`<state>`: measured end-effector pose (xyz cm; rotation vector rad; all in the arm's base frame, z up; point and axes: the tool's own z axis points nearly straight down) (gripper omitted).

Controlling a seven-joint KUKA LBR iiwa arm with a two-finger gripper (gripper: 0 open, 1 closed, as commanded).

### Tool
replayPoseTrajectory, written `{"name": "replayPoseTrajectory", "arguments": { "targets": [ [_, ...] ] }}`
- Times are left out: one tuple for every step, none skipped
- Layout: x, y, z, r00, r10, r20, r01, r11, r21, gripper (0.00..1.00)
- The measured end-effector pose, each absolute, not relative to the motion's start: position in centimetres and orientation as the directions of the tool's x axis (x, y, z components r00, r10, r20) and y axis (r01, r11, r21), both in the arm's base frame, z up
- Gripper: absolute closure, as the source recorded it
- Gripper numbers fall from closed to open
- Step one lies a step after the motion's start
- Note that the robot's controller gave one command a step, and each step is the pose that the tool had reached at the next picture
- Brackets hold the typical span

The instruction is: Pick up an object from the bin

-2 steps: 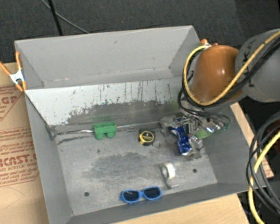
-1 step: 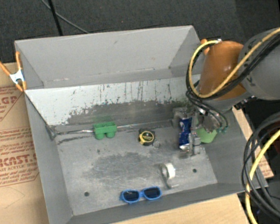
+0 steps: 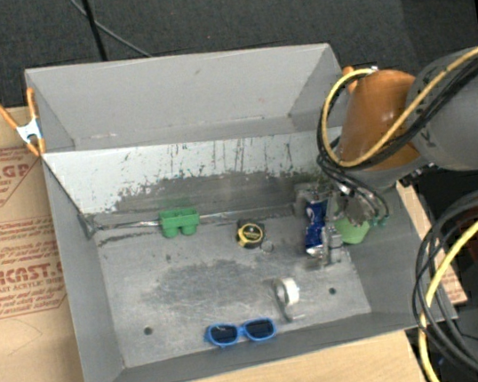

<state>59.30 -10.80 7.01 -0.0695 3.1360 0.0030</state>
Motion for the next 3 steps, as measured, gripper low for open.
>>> {"name": "replayPoseTrajectory", "arguments": {
  "targets": [
    [59.3,-10.7,7.0,-0.999,-0.044,-0.006,-0.044,0.999,0.002,0.0],
    [59.5,-10.5,7.3,-0.999,-0.047,-0.009,-0.047,0.999,0.006,1.0],
    [59.8,-10.4,14.2,-0.999,-0.048,-0.009,-0.048,0.999,-0.001,1.0]
  ]
}}
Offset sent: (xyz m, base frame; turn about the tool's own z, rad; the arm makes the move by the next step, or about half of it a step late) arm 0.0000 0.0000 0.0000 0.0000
